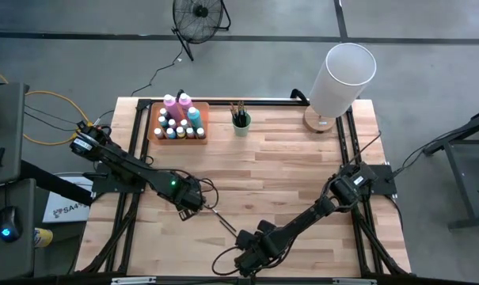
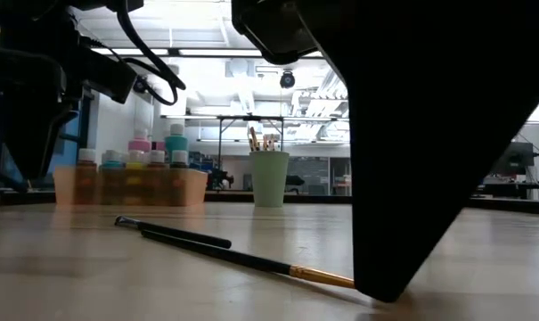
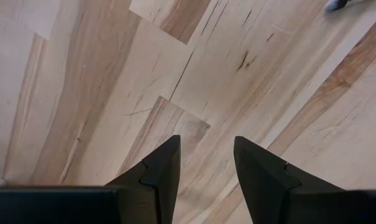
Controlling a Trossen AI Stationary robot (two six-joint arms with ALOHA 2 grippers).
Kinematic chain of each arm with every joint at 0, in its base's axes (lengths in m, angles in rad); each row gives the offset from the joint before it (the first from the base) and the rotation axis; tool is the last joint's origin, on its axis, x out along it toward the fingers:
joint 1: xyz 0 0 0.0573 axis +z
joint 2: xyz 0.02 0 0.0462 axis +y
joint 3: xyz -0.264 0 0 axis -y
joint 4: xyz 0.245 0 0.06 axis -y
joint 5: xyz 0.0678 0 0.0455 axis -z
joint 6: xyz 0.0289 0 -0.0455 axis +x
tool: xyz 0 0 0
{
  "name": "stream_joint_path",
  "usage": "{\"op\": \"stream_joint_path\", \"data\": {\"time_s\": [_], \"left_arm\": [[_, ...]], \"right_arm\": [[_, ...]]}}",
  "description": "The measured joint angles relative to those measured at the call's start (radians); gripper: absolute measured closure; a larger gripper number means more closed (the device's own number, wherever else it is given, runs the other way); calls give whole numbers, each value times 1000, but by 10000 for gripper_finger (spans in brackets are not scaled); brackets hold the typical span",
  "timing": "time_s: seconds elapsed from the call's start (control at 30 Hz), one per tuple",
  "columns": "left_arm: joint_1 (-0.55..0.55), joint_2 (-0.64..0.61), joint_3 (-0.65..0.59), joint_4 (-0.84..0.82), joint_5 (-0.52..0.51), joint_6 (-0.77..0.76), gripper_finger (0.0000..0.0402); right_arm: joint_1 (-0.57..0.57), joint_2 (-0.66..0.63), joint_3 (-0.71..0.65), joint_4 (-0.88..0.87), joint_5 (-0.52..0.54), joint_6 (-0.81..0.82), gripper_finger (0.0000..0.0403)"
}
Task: Pick & Place Paint Supplies
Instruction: Put the black paint brush into the green cup
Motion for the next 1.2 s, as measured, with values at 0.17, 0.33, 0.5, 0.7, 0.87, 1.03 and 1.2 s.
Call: {"op": "stream_joint_path", "data": {"time_s": [0.17, 0.33, 0.5, 0.7, 0.87, 1.03, 1.2], "left_arm": [[0, 0, 0, -1, -4, 0, 256], [0, 0, 0, -1, -5, 0, 256], [0, 0, 0, -1, -9, 4, 256], [0, 0, 0, -1, -15, 4, 256], [0, 0, 0, -2, -16, 4, 256], [0, 0, 0, -5, -16, 18, 256], [0, 0, 0, -4, -16, 26, 256]], "right_arm": [[0, 7, 0, 11, 7, -19, 264], [-2, 21, 0, 28, 14, -27, 283], [-2, 27, 1, 54, 32, -49, 305], [1, 35, 0, 84, 77, -89, 328], [4, 68, 4, 91, 12, -58, 344], [13, 77, 6, 76, -7, -4, 355], [13, 77, 6, 52, -29, 9, 371]]}}
